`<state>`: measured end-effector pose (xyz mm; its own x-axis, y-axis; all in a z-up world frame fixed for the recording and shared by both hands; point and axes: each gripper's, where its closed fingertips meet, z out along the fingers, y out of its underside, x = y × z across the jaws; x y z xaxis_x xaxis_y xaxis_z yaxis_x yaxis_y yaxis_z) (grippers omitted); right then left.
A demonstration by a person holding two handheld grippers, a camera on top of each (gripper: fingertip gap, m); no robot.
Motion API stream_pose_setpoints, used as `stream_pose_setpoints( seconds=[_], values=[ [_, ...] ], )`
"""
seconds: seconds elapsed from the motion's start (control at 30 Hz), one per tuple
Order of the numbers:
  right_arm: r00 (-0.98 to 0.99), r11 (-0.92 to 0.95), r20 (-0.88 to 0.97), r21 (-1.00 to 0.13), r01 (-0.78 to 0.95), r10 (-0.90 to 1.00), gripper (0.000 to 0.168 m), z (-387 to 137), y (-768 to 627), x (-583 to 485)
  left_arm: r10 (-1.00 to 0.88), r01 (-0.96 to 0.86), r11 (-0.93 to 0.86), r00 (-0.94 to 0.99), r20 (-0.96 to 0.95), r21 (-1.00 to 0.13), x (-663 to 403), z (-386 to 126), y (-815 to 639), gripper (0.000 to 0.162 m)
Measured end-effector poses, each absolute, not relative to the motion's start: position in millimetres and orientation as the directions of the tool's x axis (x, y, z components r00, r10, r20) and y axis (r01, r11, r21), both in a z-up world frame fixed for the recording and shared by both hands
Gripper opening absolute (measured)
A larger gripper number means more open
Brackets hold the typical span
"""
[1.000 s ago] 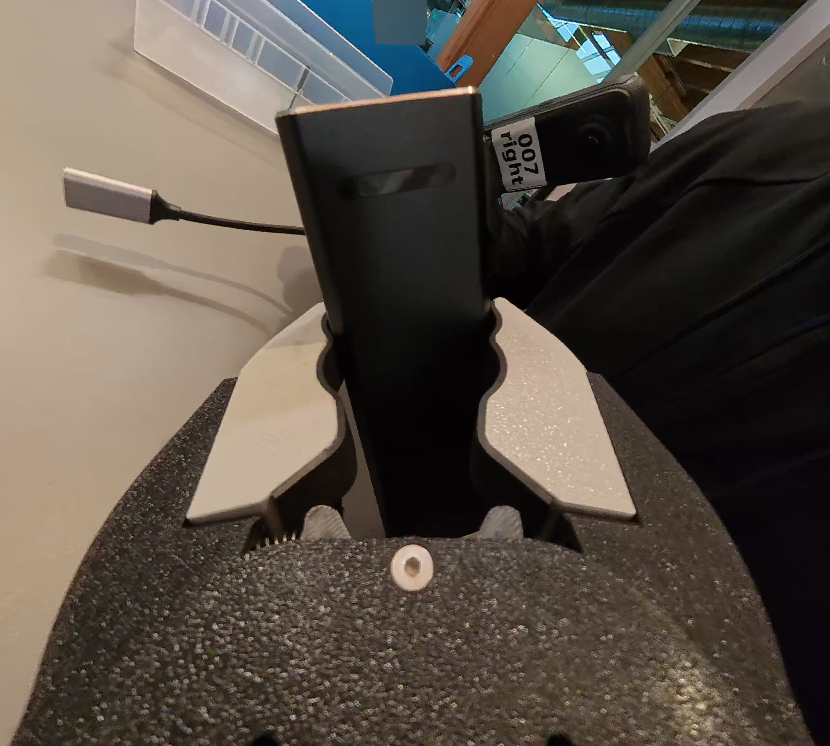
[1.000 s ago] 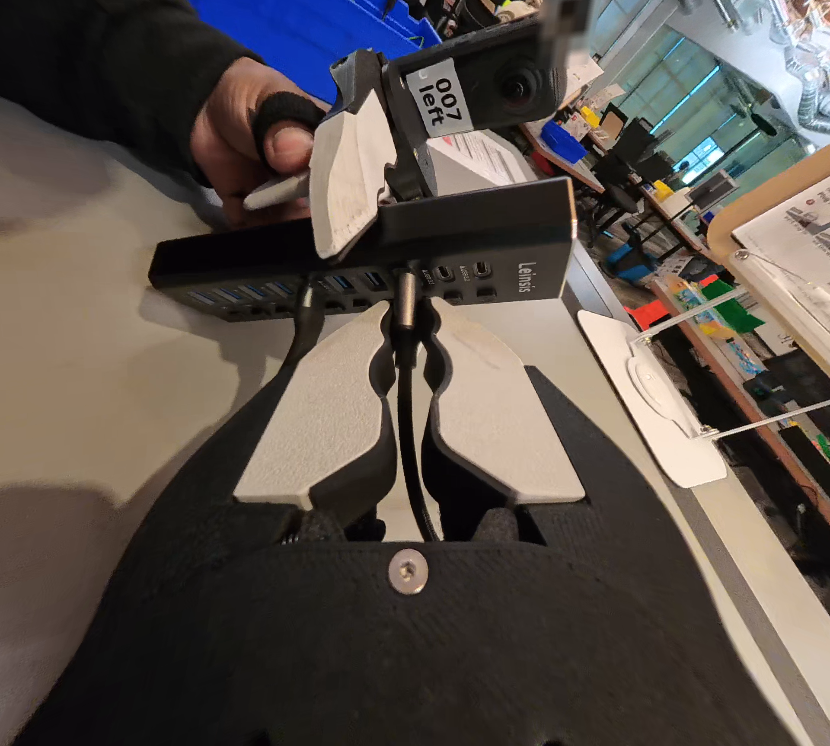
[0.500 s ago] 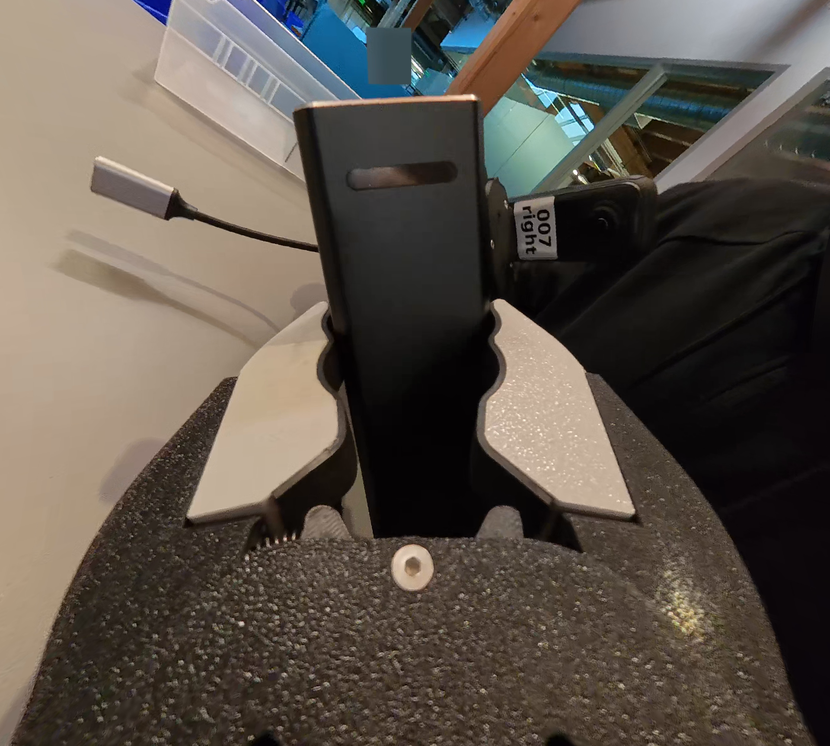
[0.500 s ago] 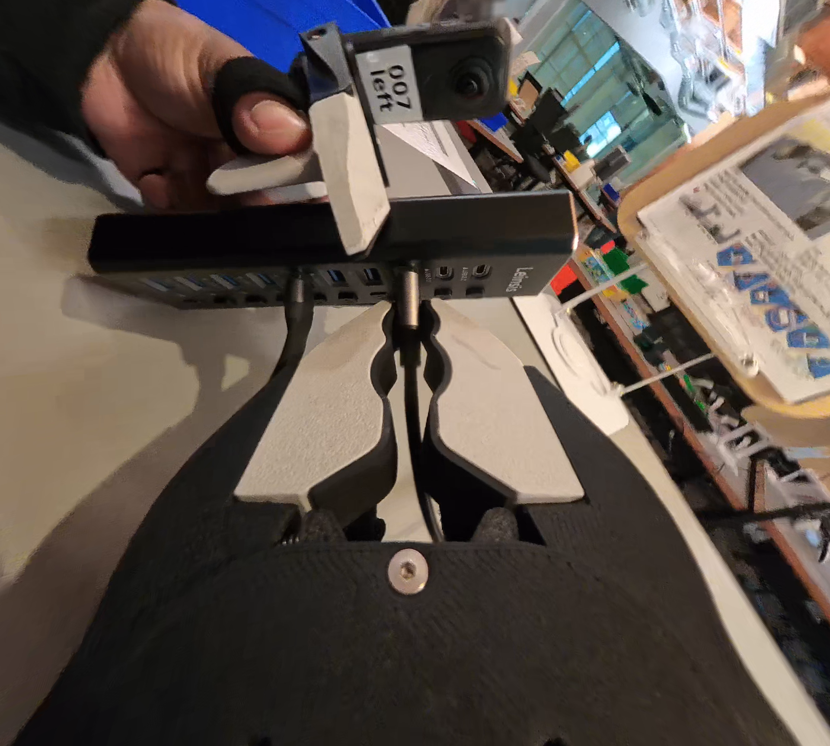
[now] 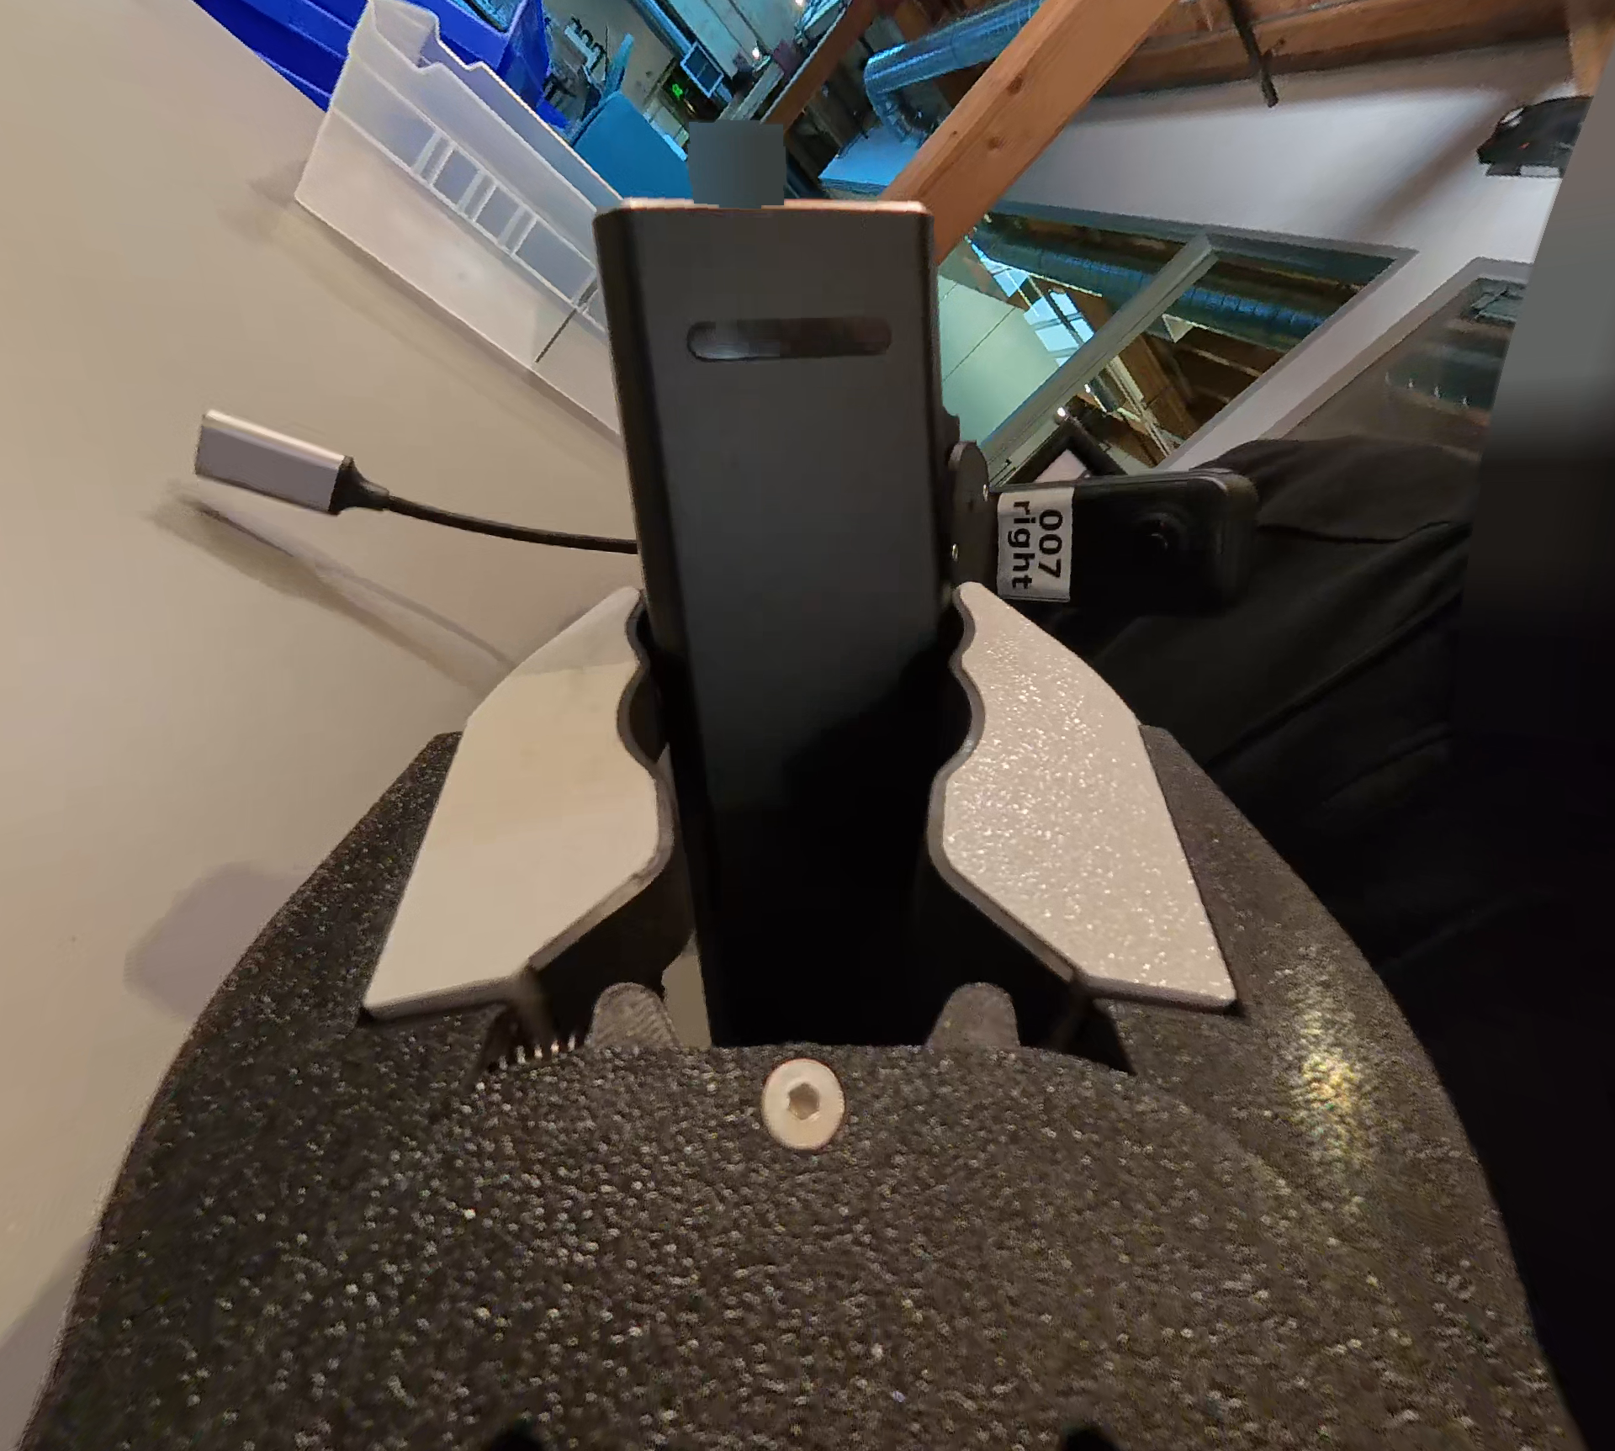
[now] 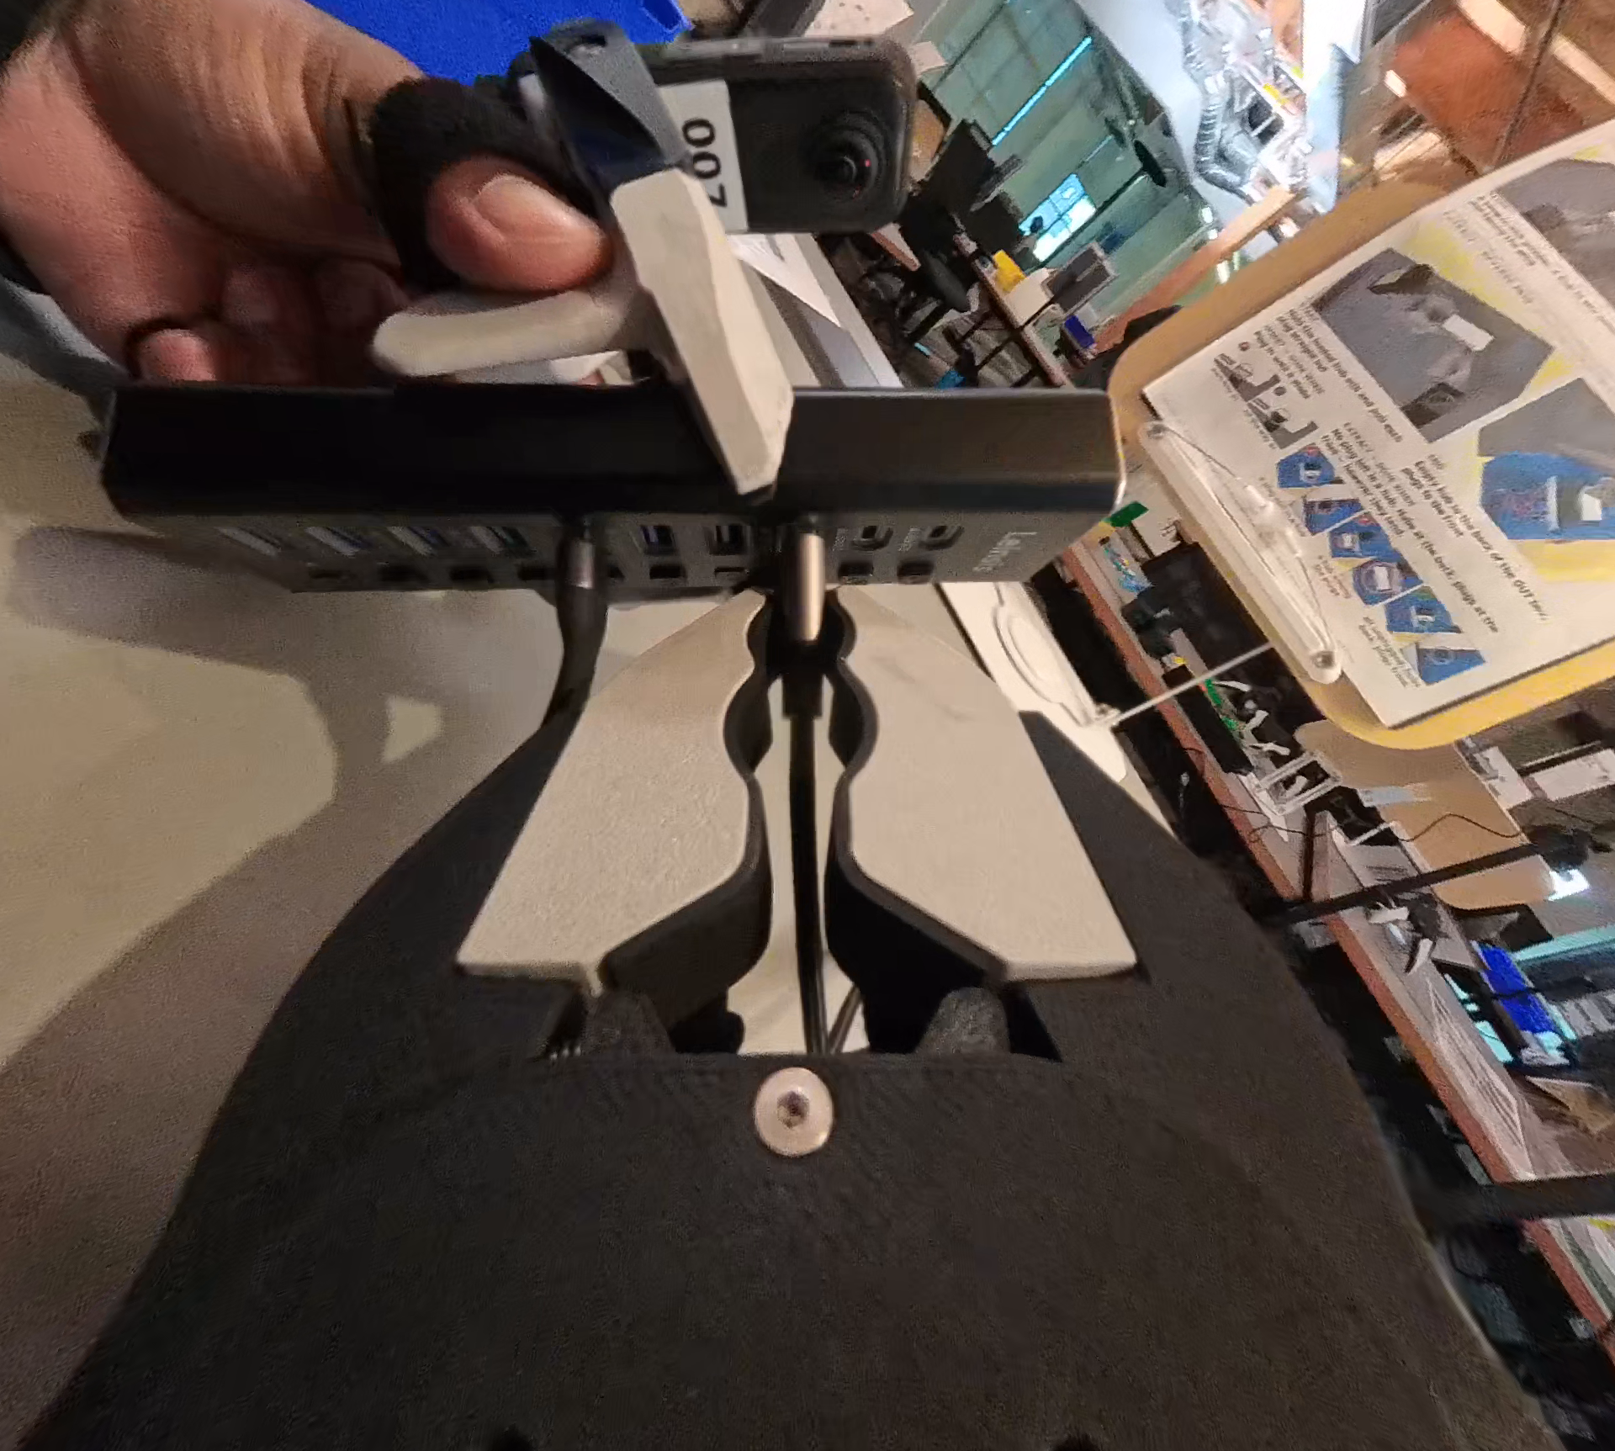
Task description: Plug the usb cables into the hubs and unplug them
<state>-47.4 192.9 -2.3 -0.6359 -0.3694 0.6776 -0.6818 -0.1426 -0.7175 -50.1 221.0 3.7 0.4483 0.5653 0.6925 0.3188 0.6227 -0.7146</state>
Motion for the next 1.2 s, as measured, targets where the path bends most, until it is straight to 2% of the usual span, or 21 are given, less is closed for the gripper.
stream_pose_setpoints(
  seconds=[0.1, 0.17, 0.3, 0.37, 0.53, 0.63, 0.73, 0.8, 0.87, 0.9, 1.03, 1.2],
  values=[
    [-0.63, -0.175, 0.687, -0.714, -0.678, -0.361, 0.008, -2.2, 192.3, -45.9, 0.584, 0.323, 0.609, 0.436, 0.685, -0.724, -49.1, 1.2, 221.8, 0.061],
    [-0.624, -0.182, 0.646, -0.744, -0.643, -0.439, 0.01, -4.7, 197.1, -42.0, 0.615, 0.329, 0.573, 0.432, 0.659, -0.75, -47.7, -1.3, 223.8, 0.061],
    [-0.656, -0.022, 0.351, -0.891, -0.454, -0.668, 0.029, -5.7, 206.1, -39.5, 0.798, 0.347, 0.345, 0.38, 0.467, -0.872, -42.7, -12.0, 218.4, 0.062],
    [-0.652, 0.049, 0.247, -0.915, -0.401, -0.717, 0.037, -4.3, 208.8, -42.1, 0.861, 0.35, 0.206, 0.379, 0.339, -0.914, -40.5, -12.3, 220.0, 0.062],
    [-0.556, 0.078, 0.236, -0.873, -0.482, -0.797, 0.037, -21.3, 223.0, -29.2, 0.895, 0.376, -0.01, 0.416, 0.159, -0.927, -42.1, -17.5, 238.7, 0.062],
    [-0.531, 0.078, 0.254, -0.848, -0.525, -0.808, 0.017, -29.5, 226.6, -25.8, 0.901, 0.406, -0.102, 0.425, 0.089, -0.908, -42.9, -27.0, 244.9, 0.062],
    [-0.527, 0.089, 0.273, -0.823, -0.562, -0.805, 0.017, -36.6, 225.8, -27.9, 0.914, 0.433, -0.18, 0.406, 0.013, -0.883, -43.2, -36.4, 242.0, 0.063],
    [-0.541, 0.093, 0.271, -0.828, -0.553, -0.796, 0.015, -35.1, 224.7, -26.4, 0.92, 0.427, -0.223, 0.388, -0.044, -0.876, -45.3, -41.7, 239.8, 0.076],
    [-0.575, 0.127, 0.225, -0.852, -0.507, -0.787, 0.014, -31.3, 222.4, -23.2, 0.919, 0.49, -0.322, 0.369, -0.143, -0.81, -47.4, -62.0, 236.8, 0.095],
    [-0.581, 0.138, 0.204, -0.861, -0.489, -0.788, 0.014, -30.2, 222.4, -21.6, 0.922, 0.534, -0.337, 0.355, -0.156, -0.775, -48.5, -71.4, 235.9, 0.101],
    [-0.583, 0.165, 0.171, -0.863, -0.477, -0.794, 0.014, -34.9, 222.0, -25.9, 0.938, 0.59, -0.242, 0.344, -0.031, -0.771, -48.0, -72.9, 238.2, 0.092],
    [-0.544, 0.161, 0.102, -0.895, -0.415, -0.833, 0.015, -34.7, 227.3, -23.8, 0.925, 0.563, -0.145, 0.369, 0.09, -0.813, -47.5, -64.6, 246.0, 0.08]
  ],
)
